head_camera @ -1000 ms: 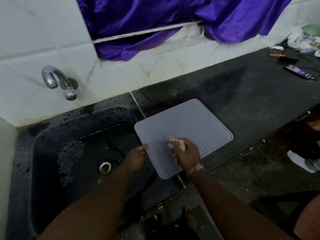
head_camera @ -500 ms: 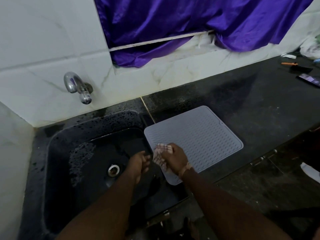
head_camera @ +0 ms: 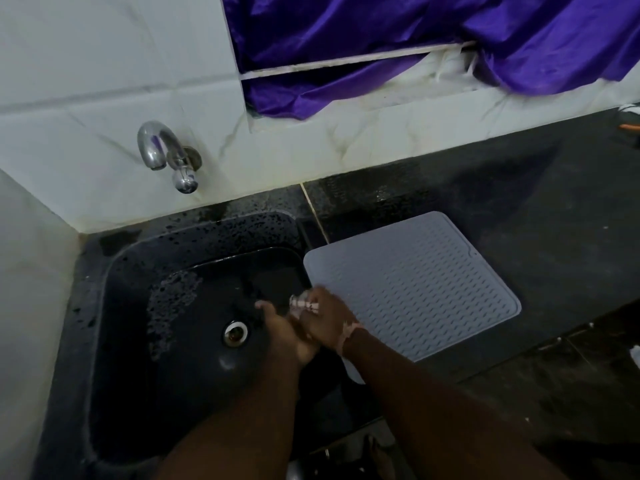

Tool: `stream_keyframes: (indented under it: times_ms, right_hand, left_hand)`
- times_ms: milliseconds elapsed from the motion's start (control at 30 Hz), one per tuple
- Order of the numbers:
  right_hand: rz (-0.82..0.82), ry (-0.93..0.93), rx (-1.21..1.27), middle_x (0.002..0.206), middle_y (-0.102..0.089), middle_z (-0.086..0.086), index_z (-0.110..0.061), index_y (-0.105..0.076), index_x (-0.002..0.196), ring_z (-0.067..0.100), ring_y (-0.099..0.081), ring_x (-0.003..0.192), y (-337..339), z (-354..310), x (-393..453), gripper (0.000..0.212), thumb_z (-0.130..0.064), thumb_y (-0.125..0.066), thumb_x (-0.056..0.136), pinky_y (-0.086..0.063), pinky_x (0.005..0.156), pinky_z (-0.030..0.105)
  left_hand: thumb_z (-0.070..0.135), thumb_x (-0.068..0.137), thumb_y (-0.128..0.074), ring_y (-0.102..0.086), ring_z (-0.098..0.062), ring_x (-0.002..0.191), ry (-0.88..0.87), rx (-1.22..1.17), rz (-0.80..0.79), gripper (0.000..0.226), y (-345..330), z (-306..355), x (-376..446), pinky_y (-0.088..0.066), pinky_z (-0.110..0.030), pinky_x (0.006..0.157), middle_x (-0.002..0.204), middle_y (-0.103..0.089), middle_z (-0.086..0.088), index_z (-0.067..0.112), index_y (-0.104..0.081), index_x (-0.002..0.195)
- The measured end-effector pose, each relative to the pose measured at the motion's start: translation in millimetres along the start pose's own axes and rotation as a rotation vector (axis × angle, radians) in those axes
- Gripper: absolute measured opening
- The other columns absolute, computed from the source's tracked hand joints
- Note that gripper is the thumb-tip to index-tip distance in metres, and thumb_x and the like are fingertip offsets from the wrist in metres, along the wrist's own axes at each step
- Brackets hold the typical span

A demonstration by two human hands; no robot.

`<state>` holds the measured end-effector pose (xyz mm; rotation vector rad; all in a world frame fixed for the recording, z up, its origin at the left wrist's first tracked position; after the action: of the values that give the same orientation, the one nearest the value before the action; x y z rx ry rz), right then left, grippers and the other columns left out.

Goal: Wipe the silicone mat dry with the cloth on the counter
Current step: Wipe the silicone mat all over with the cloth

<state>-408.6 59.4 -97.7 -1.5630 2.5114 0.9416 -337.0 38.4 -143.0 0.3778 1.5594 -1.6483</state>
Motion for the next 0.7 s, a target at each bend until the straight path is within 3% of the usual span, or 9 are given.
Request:
stream_keyframes:
  times_ms: [67,133,233,300,367,433,500,600,700]
  right_hand:
    - [-0.056,-0.123,0.318,0.089,-0.075,0.0,-0.024,-0.074,0.089,0.021,-0.068,0.089,7,1,2,0.018,-0.019,-0.059,0.097,-0.057,0.083,0.028]
    - [0.036,-0.235,0.731,0.114,-0.07,0.014,-0.006,-0.07,0.111,0.032,-0.062,0.115,23,11,4,0.024,-0.013,-0.049,0.103,-0.046,0.108,0.038]
    - [0.133,-0.303,1.1,0.11,-0.064,0.019,0.002,-0.064,0.109,0.038,-0.058,0.113,53,35,-5,0.027,-0.009,-0.04,0.103,-0.037,0.114,0.053]
    - [0.2,-0.285,1.101,0.102,-0.067,0.02,0.002,-0.063,0.109,0.037,-0.061,0.102,77,49,-18,0.026,-0.007,-0.04,0.1,-0.045,0.106,0.056]
    - [0.267,-0.278,1.151,0.093,-0.073,0.017,0.001,-0.063,0.109,0.035,-0.066,0.092,92,63,-29,0.026,-0.01,-0.041,0.099,-0.059,0.084,0.045]
    - [0.314,-0.277,1.185,0.087,-0.076,0.013,-0.001,-0.066,0.1,0.03,-0.072,0.08,99,73,-42,0.03,-0.017,-0.041,0.1,-0.061,0.062,0.033]
    - [0.314,-0.29,1.252,0.09,-0.076,0.013,0.0,-0.068,0.103,0.027,-0.073,0.075,96,72,-54,0.035,-0.023,-0.041,0.099,-0.06,0.058,0.031]
    - [0.276,-0.285,1.301,0.103,-0.072,0.02,0.004,-0.064,0.117,0.034,-0.068,0.089,84,61,-63,0.041,-0.025,-0.041,0.1,-0.059,0.08,0.043]
    - [0.215,-0.307,1.273,0.123,-0.065,0.027,0.006,-0.061,0.125,0.043,-0.06,0.115,73,54,-69,0.045,-0.026,-0.042,0.101,-0.045,0.107,0.055]
  left_hand:
    - [0.099,0.069,-0.025,-0.061,-0.04,0.115,0.026,-0.074,0.021,0.12,8,-7,-2,-0.045,-0.053,0.102,0.125,-0.066,-0.024,0.006,-0.057,0.138]
    - [0.096,0.073,-0.023,-0.06,-0.038,0.119,-0.007,-0.108,0.063,0.117,17,-9,-3,-0.042,-0.052,0.107,0.132,-0.062,-0.022,0.009,-0.047,0.146]
    - [0.089,0.081,-0.025,-0.047,-0.037,0.135,-0.085,-0.044,0.119,0.103,22,0,-6,-0.032,-0.053,0.116,0.148,-0.048,-0.018,0.018,-0.032,0.155]
    - [0.083,0.087,-0.029,-0.048,-0.035,0.135,-0.14,-0.003,0.153,0.093,23,11,-12,-0.032,-0.051,0.116,0.147,-0.05,-0.015,0.018,-0.033,0.154]
    - [0.075,0.092,-0.037,-0.051,-0.033,0.132,-0.178,0.02,0.183,0.083,23,20,-16,-0.035,-0.048,0.115,0.144,-0.053,-0.013,0.017,-0.037,0.151]
    - [0.066,0.095,-0.045,-0.055,-0.031,0.127,-0.224,0.044,0.189,0.073,14,25,-22,-0.04,-0.045,0.111,0.139,-0.058,-0.012,0.017,-0.042,0.149]
    - [0.057,0.096,-0.053,-0.059,-0.029,0.12,-0.246,0.079,0.16,0.064,-5,22,-27,-0.044,-0.043,0.105,0.134,-0.06,-0.012,0.017,-0.046,0.146]
    - [0.045,0.098,-0.057,-0.062,-0.027,0.115,-0.258,0.217,0.108,0.052,-38,3,-33,-0.05,-0.039,0.096,0.136,-0.06,-0.013,0.014,-0.053,0.14]
    - [0.05,0.098,-0.055,-0.071,-0.029,0.096,-0.152,0.347,0.021,0.047,-65,-28,-39,-0.057,-0.036,0.075,0.122,-0.065,-0.024,0.014,-0.063,0.127]
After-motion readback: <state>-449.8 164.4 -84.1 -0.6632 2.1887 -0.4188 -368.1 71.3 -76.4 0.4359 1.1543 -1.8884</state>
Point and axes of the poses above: each hand's wrist, its own x-axis towards the middle knuckle, its own y-axis out of the back of the hand, z = x × y, the point moved 8 cm from there along x, towards the middle knuckle
